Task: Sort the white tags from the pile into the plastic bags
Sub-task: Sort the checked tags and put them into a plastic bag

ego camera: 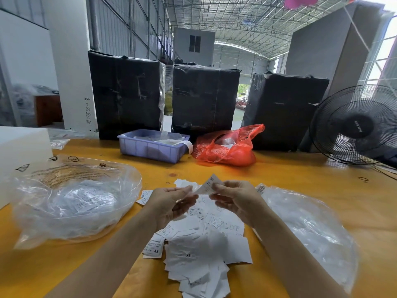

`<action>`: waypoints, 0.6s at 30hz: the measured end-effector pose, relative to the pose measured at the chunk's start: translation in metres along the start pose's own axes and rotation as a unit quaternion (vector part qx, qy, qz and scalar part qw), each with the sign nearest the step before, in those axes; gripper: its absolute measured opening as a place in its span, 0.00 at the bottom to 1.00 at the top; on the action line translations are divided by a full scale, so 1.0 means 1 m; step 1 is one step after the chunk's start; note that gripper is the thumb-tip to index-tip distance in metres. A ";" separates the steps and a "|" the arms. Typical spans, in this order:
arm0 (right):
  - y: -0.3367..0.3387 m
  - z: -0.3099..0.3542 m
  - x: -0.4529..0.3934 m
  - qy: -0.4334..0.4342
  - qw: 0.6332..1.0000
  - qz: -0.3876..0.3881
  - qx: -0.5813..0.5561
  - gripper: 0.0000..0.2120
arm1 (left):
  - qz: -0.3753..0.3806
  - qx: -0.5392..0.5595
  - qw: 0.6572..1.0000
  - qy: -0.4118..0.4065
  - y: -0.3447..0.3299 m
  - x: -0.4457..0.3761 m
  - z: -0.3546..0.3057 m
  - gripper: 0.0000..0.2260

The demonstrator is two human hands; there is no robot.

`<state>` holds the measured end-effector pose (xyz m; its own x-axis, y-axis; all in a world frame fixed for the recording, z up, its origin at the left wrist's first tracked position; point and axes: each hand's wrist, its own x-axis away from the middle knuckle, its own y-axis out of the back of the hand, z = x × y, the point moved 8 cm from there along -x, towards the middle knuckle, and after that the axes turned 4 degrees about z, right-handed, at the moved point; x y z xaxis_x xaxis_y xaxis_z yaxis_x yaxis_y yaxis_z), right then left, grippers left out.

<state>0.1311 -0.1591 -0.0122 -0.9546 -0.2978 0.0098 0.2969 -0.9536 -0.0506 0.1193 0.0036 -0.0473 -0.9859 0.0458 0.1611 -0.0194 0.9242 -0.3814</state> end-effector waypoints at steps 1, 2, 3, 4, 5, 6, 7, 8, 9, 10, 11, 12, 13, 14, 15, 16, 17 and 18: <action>0.002 -0.002 0.000 -0.016 1.000 -0.002 -0.019 0.03 | -0.005 0.005 1.000 -0.005 0.001 0.000 -0.001 0.09; 0.004 -0.003 0.001 -0.026 0.999 -0.003 -0.025 0.03 | -0.007 0.008 1.000 -0.010 0.001 0.000 -0.002 0.09; 0.005 -0.004 0.001 -0.030 0.999 -0.004 -0.025 0.03 | -0.007 0.007 1.000 -0.014 0.001 0.001 -0.002 0.10; 0.005 -0.003 0.002 -0.030 0.999 -0.005 -0.020 0.02 | -0.005 0.001 1.000 -0.018 0.000 0.002 -0.003 0.10; 0.005 -0.002 0.002 -0.028 0.999 -0.006 -0.014 0.02 | -0.004 -0.008 1.000 -0.024 0.000 0.003 -0.004 0.11; 0.004 -0.001 0.002 -0.024 1.000 -0.005 -0.010 0.02 | -0.004 -0.013 0.999 -0.030 -0.001 0.004 -0.006 0.12; 0.003 -0.001 0.001 -0.020 1.000 -0.003 -0.008 0.02 | -0.002 -0.014 0.999 -0.036 -0.001 0.004 -0.007 0.12; 0.003 0.001 0.001 -0.016 1.000 -0.001 -0.006 0.02 | -0.001 -0.014 0.999 -0.041 -0.002 0.005 -0.008 0.13; 0.003 0.002 0.001 -0.011 1.000 -0.001 -0.006 0.02 | 0.001 -0.013 0.999 -0.046 -0.002 0.006 -0.009 0.14; 0.003 0.004 0.001 -0.004 1.000 -0.001 -0.006 0.03 | 0.004 -0.016 0.999 -0.051 -0.003 0.007 -0.010 0.14; 0.003 0.007 0.001 0.007 1.000 -0.003 -0.004 0.04 | 0.006 -0.028 0.998 -0.056 -0.004 0.008 -0.011 0.14; 0.004 0.012 0.002 0.023 1.000 -0.009 0.002 0.06 | 0.006 -0.045 0.997 -0.062 -0.006 0.009 -0.012 0.12; 0.005 0.018 0.002 0.044 0.999 -0.017 0.015 0.07 | 0.005 -0.062 0.996 -0.068 -0.007 0.009 -0.013 0.11; 0.006 0.025 0.004 0.071 0.997 -0.025 0.037 0.07 | 0.004 -0.078 0.994 -0.073 -0.008 0.010 -0.014 0.09; 0.007 0.032 0.006 0.100 0.992 -0.032 0.070 0.06 | 0.002 -0.095 0.992 -0.078 -0.010 0.011 -0.014 0.08; 0.007 0.040 0.008 0.131 0.984 -0.037 0.112 0.05 | 0.003 -0.113 0.990 -0.082 -0.012 0.012 -0.015 0.08; 0.006 0.047 0.011 0.160 0.974 -0.038 0.157 0.04 | 0.007 -0.127 0.988 -0.086 -0.014 0.013 -0.015 0.07; 0.003 0.054 0.015 0.185 0.962 -0.035 0.200 0.04 | 0.012 -0.135 0.987 -0.087 -0.016 0.014 -0.016 0.06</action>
<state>0.1193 -0.1691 0.0415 -0.8942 -0.2659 -0.3602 0.1468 -0.9341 0.3253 0.1088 -0.0050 -0.0247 -0.9996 0.0241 -0.0135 0.0255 0.9921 -0.1226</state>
